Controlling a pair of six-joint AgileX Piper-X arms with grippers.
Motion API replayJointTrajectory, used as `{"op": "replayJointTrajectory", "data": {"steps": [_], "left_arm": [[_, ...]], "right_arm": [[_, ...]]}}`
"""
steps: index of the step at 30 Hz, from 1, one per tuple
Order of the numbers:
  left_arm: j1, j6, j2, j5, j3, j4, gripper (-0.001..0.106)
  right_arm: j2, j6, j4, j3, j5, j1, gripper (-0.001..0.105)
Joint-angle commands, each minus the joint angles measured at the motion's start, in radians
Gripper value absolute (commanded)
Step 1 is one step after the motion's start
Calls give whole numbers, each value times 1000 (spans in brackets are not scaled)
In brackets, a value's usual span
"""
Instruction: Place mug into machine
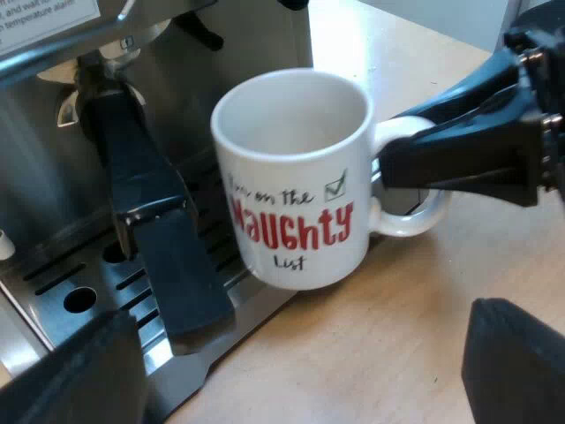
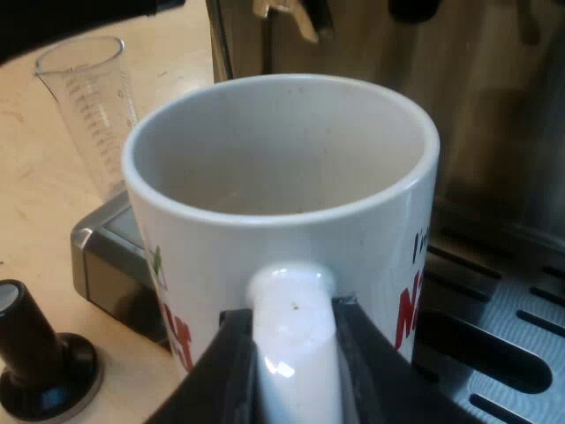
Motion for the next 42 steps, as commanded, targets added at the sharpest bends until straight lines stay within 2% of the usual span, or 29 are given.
{"op": "replayJointTrajectory", "data": {"steps": [1, 20, 29, 42], "left_arm": [[-5, 3, -4, -2, -3, -18, 89], [-5, 3, -4, -2, -3, -18, 89], [-5, 3, -4, -2, -3, -18, 89], [-5, 3, -4, -2, -3, -18, 89]], "right_arm": [[12, -15, -67, -32, -2, 3, 0], [240, -15, -179, -162, -2, 16, 0], [329, -13, -189, -224, 104, 27, 0], [420, -13, -249, -274, 114, 27, 0]]}}
